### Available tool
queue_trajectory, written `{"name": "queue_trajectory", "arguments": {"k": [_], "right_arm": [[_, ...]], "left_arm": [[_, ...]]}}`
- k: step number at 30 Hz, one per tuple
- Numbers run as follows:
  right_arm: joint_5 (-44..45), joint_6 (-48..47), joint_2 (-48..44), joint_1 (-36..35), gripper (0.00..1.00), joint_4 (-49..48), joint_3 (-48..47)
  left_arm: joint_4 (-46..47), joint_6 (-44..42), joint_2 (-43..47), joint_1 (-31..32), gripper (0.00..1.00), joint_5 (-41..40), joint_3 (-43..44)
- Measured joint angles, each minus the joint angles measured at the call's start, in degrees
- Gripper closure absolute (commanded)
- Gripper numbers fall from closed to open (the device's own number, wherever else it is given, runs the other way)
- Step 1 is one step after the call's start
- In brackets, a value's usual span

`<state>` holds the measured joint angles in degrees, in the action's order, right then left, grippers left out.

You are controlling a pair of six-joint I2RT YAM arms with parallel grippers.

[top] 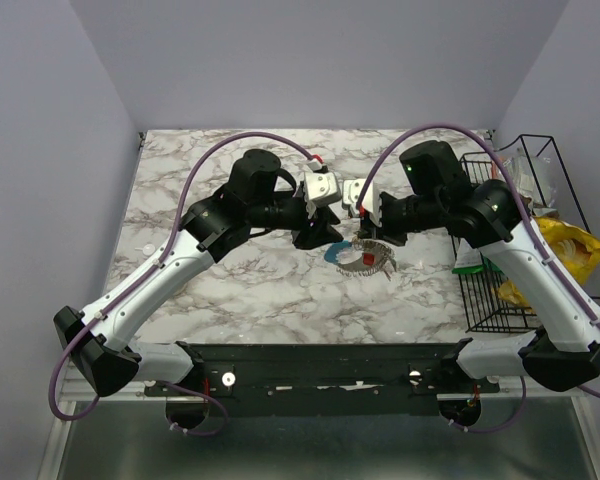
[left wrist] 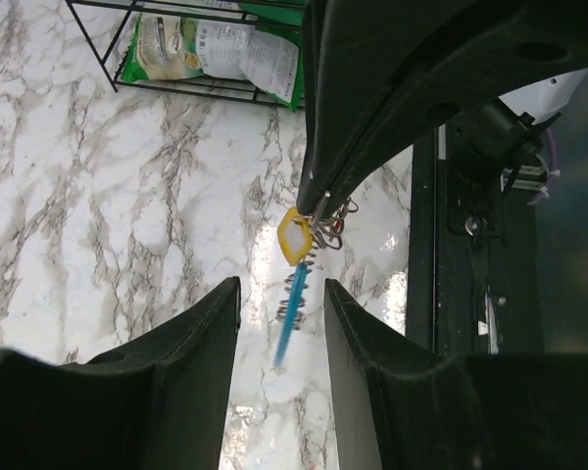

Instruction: Remove the keys from the keyring

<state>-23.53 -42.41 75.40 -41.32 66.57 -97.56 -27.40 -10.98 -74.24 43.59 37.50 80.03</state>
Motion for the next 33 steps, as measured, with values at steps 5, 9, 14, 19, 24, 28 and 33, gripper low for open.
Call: {"name": "queue_trajectory", "arguments": {"k": [5,9,14,19,24,28,33], "right_arm": [[0.8,0.0,-0.1,0.0,0.99,0.0,0.0],[1.5,0.0,-0.1,0.0,0.99,0.0,0.0],[2.1,0.5,-0.1,0.0,0.99,0.0,0.0],[3.2,1.3,0.3,0.0,0.99,0.8,-0.8],[4.2,2.4,0.1,0.2,0.99,1.9,-1.2],[5.8,3.5,-0.3,0.5,0.99,2.9,-1.2],[8.2,5.9,-0.9,1.2,0.99,3.0,-1.2]], "left_arm": [[-0.8,-0.5,-0.1,0.2,0.52,1.7,0.0],[-1.1,-0.5,-0.2,0.2,0.52,1.9,0.0],[-1.1,-0.4,-0.6,0.2,0.52,1.9,0.2],[-1.1,-0.3,-1.2,0.2,0.52,1.8,1.0],[-1.0,0.2,-2.2,0.6,0.52,1.9,1.8],[-0.3,1.1,-3.4,0.8,0.52,1.9,2.1],[0.2,2.5,-5.7,0.9,0.51,2.1,4.1]]}}
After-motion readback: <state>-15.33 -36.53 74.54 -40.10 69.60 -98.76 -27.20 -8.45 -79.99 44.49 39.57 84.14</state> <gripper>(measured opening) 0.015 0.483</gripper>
